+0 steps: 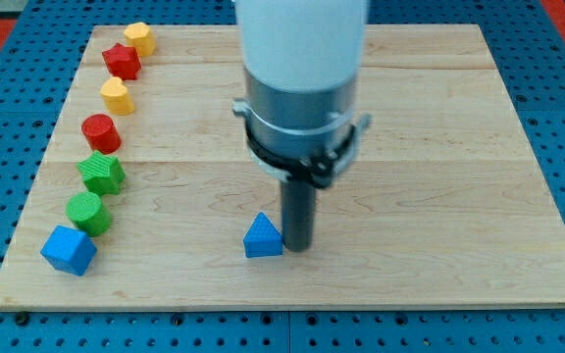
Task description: Place the blue triangle in between the red circle and yellow heart
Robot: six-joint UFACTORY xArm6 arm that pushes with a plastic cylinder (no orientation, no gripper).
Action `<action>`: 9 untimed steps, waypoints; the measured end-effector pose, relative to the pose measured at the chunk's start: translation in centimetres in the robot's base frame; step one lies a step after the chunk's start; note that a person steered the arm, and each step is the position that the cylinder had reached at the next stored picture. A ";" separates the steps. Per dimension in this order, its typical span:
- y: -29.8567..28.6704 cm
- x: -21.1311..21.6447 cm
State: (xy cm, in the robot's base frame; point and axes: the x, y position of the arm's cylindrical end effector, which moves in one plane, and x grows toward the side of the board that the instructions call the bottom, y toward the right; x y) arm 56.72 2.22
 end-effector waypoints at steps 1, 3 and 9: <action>-0.2 2.2; -7.0 -5.0; -11.2 -5.7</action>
State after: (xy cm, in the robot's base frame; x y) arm 51.03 -8.99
